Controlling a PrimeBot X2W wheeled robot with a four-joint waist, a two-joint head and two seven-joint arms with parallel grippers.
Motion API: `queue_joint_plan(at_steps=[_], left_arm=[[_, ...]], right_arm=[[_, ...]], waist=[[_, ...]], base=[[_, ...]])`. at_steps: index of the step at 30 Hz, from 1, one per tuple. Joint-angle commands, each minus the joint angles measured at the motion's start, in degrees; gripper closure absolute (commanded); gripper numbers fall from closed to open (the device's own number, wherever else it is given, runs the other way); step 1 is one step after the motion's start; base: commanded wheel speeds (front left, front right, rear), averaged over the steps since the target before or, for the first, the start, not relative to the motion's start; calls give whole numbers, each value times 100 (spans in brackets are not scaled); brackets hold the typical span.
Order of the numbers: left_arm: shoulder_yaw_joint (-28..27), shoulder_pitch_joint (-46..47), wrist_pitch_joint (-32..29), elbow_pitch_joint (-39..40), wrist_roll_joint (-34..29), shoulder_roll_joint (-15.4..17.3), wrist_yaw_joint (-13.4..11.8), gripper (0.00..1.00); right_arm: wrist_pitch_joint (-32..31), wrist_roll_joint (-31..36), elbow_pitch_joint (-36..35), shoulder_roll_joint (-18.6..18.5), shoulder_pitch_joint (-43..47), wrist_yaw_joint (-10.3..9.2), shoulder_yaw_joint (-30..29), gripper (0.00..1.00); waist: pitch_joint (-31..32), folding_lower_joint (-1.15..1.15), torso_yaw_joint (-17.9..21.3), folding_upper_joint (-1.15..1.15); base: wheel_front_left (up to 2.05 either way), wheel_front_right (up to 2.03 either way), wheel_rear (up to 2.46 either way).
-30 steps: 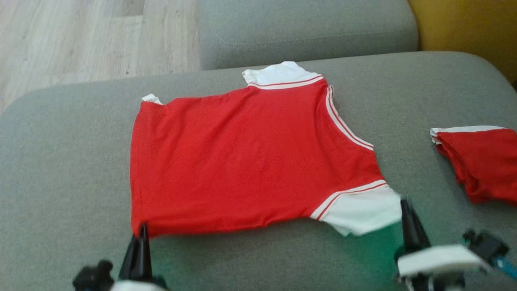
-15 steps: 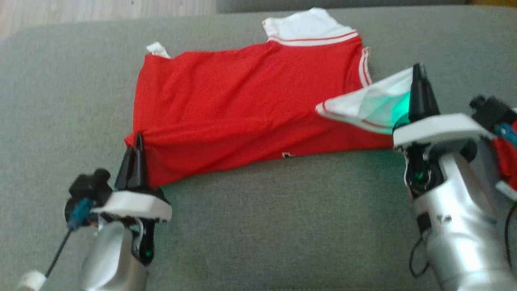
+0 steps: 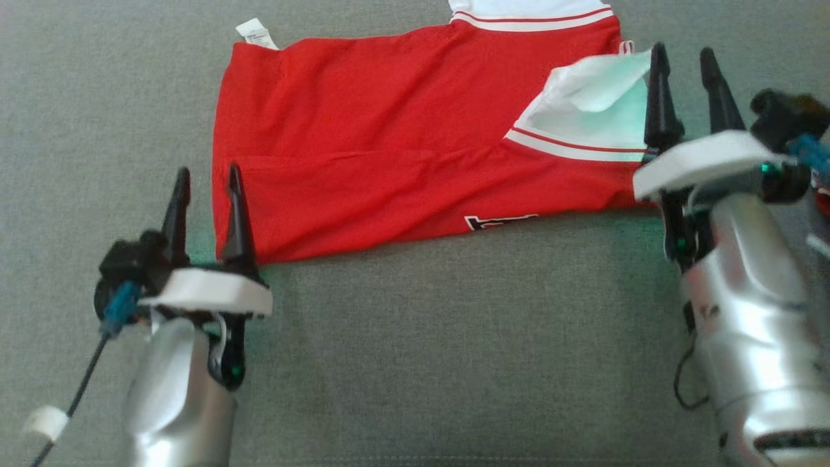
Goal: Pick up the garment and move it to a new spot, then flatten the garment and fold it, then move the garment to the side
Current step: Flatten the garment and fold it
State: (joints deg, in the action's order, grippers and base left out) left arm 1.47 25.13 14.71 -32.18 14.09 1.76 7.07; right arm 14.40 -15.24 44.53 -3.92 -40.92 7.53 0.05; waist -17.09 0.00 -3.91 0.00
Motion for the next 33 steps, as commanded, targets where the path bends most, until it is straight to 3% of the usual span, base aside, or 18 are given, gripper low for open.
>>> queue_joint_plan(at_steps=[1, 7, 14, 15, 17, 18, 19, 20, 21, 22, 26, 33], left_arm=[[-166, -152, 29, 175, 106, 112, -6, 0], [130, -458, 29, -54, 304, 112, 22, 0], [470, -316, 29, -844, 446, 112, 34, 1], [642, -289, 29, -1061, 495, 112, 36, 43], [1037, -195, 29, -1429, 740, 112, 38, 85], [1220, -151, 29, -1563, 859, 112, 39, 100], [1386, -116, 29, -1687, 1000, 112, 39, 100], [1386, -116, 29, -1687, 1000, 112, 39, 100], [1499, -75, 29, -1756, 1106, 112, 40, 100], [1560, -45, 29, -1794, 1177, 115, 40, 100], [1553, -111, 29, -1696, 1321, 249, 41, 100], [967, -840, 29, -1279, 1158, 344, 32, 100]], right_arm=[[58, 105, -177, 82, 249, -4, 72, 0], [59, 724, -331, 98, 855, -4, -8, 0], [59, 1127, 319, 102, 818, -4, -131, 0], [59, 1199, 462, 102, 778, -4, -141, 0], [13, 1233, 825, 103, 711, -4, -181, 0], [14, 1255, 961, 103, 667, -4, -158, 0], [16, 1244, 1083, 103, 632, -4, -109, 16], [16, 1244, 1083, 103, 632, -4, -109, 16], [19, 1177, 1186, 103, 606, -4, -55, 87], [24, 1134, 1268, 103, 588, -4, -11, 100], [52, 813, 1337, 103, 643, -4, 117, 100], [58, 192, 781, 103, 1484, -4, 239, 100]], waist=[[18, 0, 21, 0], [-5, 0, 86, 0], [-50, 0, 108, 0], [-47, 0, 108, 0], [-37, 0, 102, 0], [-29, 0, 97, 0], [-15, 0, 92, 0], [-15, 0, 92, 0], [12, 0, 87, 0], [47, 0, 88, 0], [293, 0, 115, 0], [1066, 0, 205, 0]], base=[[0, 0, 0], [0, 0, 0], [0, 0, 0], [0, 0, 0], [0, 0, 0], [0, 0, 0], [0, 0, 0], [0, 0, 0], [0, 0, 0], [0, 0, 0], [0, 0, 0], [0, 0, 0]])
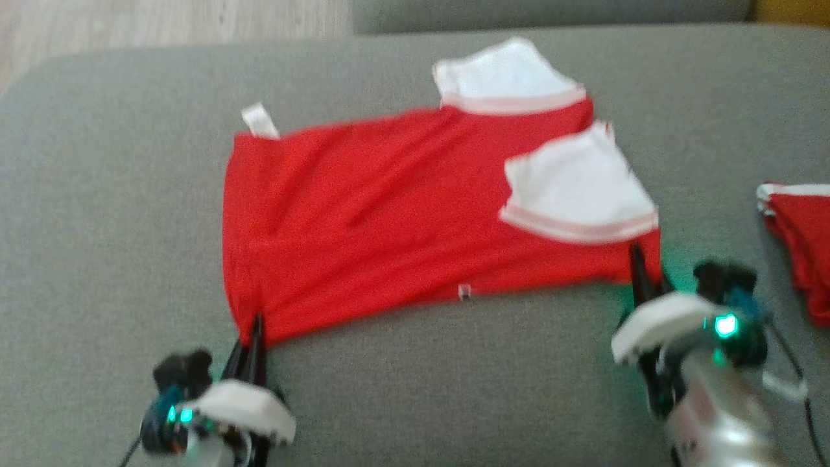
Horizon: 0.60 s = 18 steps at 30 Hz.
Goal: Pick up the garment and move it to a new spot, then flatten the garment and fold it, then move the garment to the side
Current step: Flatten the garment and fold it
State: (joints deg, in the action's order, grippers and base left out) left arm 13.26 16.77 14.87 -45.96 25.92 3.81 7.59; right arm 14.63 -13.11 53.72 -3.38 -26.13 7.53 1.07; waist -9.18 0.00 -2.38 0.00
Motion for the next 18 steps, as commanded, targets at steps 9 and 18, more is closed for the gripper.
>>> queue_joint_plan(at_steps=[9, 18], left_arm=[[-746, -872, 13, 578, -381, 128, -79, 20], [-882, 219, 10, 939, -965, 503, -64, 0]], right_arm=[[36, -587, -772, 50, 1106, -4, 283, 0], [35, -336, -1531, 50, 430, -4, 181, 0]], waist=[[661, 0, 124, 0], [73, 0, 171, 0]], base=[[0, 0, 0], [0, 0, 0]])
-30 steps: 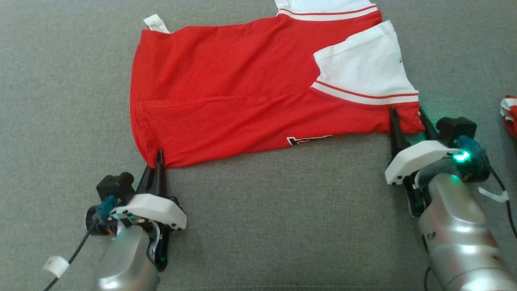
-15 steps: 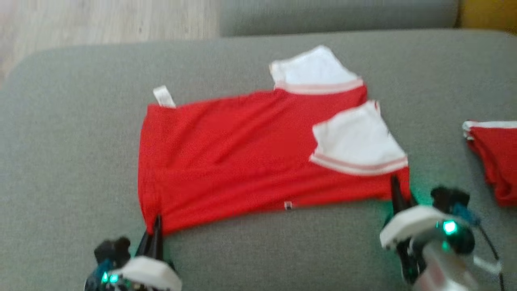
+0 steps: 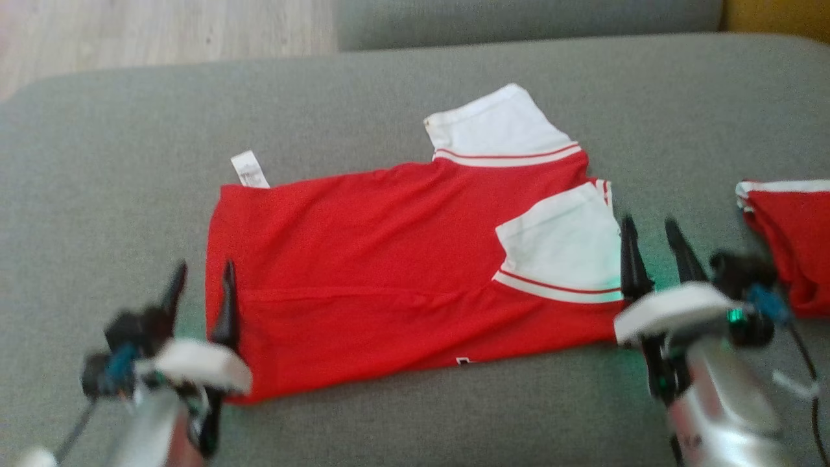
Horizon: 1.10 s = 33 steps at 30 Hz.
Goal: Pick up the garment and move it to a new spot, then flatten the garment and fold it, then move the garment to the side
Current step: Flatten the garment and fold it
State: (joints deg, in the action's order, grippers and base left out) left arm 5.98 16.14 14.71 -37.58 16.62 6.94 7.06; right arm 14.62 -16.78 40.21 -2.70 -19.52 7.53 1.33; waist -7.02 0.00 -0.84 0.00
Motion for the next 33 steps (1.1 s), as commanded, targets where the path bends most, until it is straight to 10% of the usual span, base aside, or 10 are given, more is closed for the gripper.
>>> queue_joint_plan(at_steps=[1, 22, 27, 31, 33], left_arm=[[-108, 503, -18, -6, -76, 284, -4, 0], [1624, 2520, -1328, -1204, 1568, 1587, 42, 0], [2049, 2669, -1388, -1148, 2134, 1583, 42, 51], [2559, 2786, -1533, -890, 2584, 1629, 42, 61], [2828, 2831, -1607, -821, 2713, 1696, 42, 100]], right_arm=[[29, 40, -208, -18, -355, -4, 207, 0], [-65, -100, -85, -18, -2184, -4, 1314, 0], [-249, 62, 150, -18, -2607, -4, 1387, 0], [-442, 284, 431, -24, -3045, -4, 1250, 0], [-564, 402, 607, -50, -3276, -4, 1194, 0]], waist=[[-228, 0, 22, 0], [-1286, 0, 257, 0], [-1464, 0, 256, 0], [-1629, 0, 173, 0], [-1702, 0, 123, 0]], base=[[0, 0, 0], [0, 0, 0], [0, 0, 0], [0, 0, 0], [0, 0, 0]])
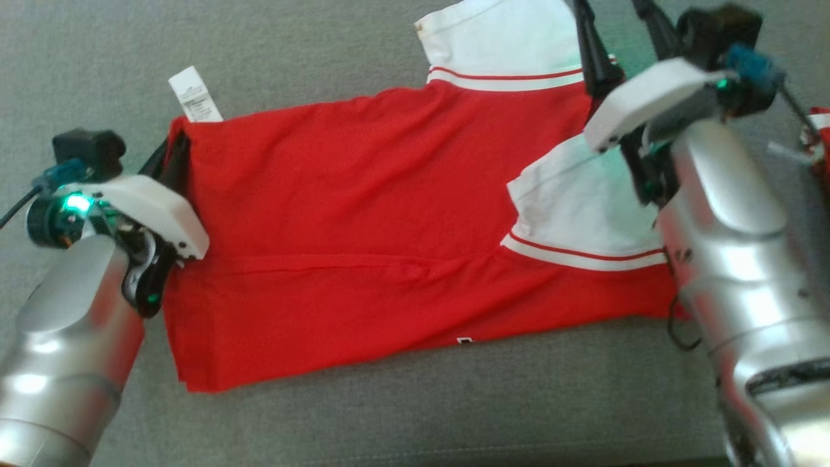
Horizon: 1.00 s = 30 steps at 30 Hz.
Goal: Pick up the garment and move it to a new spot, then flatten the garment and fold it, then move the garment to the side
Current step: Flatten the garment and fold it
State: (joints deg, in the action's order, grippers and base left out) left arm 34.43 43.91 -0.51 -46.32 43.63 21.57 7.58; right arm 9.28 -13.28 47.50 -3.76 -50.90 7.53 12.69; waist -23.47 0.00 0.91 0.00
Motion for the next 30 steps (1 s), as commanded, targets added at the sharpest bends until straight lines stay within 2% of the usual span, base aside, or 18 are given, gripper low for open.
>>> queue_joint_plan(at_steps=[1, 6, 11, 16, 20, 21, 22, 23, 24, 30], left_arm=[[98, 83, -92, 90, 76, 254, -9, 100], [557, 382, 393, 272, 340, 278, -9, 100], [949, 607, 1010, 428, 399, 139, -9, 100], [1342, 712, 1271, 454, 574, -36, -9, 100], [1606, 801, 1395, 395, 696, -161, -9, 100], [1655, 826, 1420, 382, 732, -191, -9, 100], [1700, 850, 1443, 370, 771, -218, -9, 100], [1700, 850, 1443, 370, 771, -218, -9, 100], [1744, 870, 1463, 352, 802, -243, -9, 100], [1941, 960, 1533, 276, 968, -284, -9, 100]], right_arm=[[-118, 137, -13, 27, -257, -4, 53, 0], [-692, 557, 763, -160, -971, -4, -141, 0], [-1139, 935, 1405, -366, -1380, -4, -378, 0], [-1368, 1296, 1835, -498, -1620, -4, -607, 0], [-1465, 1577, 2054, -607, -1760, -4, -961, 0], [-1460, 1630, 2076, -612, -1789, -4, -1072, 31], [-1470, 1735, 2099, -622, -1809, -4, -1124, 85], [-1470, 1735, 2099, -622, -1809, -4, -1124, 85], [-1463, 1825, 2112, -624, -1815, -4, -1180, 100], [-1299, 2216, 2056, -609, -1807, -4, -1660, 100]], waist=[[-91, 0, -87, 0], [-274, 0, -456, 0], [-357, 0, -898, 0], [-413, 0, -1279, 0], [-463, 0, -1422, 0], [-474, 0, -1439, 0], [-483, 0, -1452, 0], [-483, 0, -1452, 0], [-481, 0, -1463, 0], [-455, 0, -1462, 0]], base=[[0, 0, 0], [0, 0, 0], [0, 0, 0], [0, 0, 0], [0, 0, 0], [0, 0, 0], [0, 0, 0], [0, 0, 0], [0, 0, 0], [0, 0, 0]])
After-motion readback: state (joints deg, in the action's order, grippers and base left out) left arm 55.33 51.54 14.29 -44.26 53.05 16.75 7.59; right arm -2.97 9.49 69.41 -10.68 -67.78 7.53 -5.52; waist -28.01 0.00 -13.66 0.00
